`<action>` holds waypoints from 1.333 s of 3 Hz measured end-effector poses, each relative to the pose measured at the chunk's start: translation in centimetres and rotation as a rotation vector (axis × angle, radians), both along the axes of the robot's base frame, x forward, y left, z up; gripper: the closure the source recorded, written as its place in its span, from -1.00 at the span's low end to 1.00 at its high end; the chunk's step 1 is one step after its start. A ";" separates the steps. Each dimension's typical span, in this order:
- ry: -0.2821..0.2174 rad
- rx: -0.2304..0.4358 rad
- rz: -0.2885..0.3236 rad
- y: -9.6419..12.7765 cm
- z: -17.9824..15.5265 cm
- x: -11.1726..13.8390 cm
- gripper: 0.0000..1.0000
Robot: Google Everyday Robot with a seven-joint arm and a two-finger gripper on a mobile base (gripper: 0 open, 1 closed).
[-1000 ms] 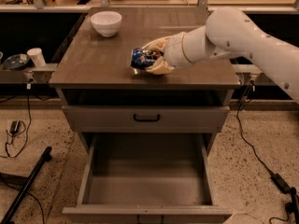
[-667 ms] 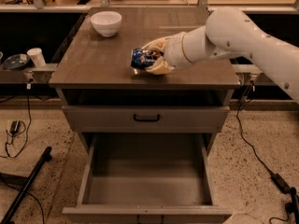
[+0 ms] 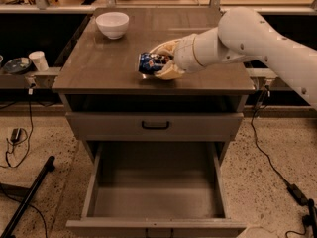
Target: Pick pepsi can from middle drawer and place on counter
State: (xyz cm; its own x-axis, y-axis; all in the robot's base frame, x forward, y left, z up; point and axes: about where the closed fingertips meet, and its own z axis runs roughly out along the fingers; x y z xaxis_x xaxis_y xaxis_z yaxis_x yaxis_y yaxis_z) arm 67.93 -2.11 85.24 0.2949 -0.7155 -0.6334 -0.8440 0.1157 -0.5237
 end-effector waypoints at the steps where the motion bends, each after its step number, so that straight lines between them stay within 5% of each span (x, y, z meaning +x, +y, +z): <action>1: 0.000 0.000 0.000 0.0 0.0 0.0 -0.74; 2: -0.010 -0.013 0.012 0.4 0.3 0.3 -1.00; 4: -0.072 -0.054 0.041 1.4 2.5 1.9 -1.00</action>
Offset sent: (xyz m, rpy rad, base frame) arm 0.0035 0.0029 0.0060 -0.0229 -0.0205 0.0111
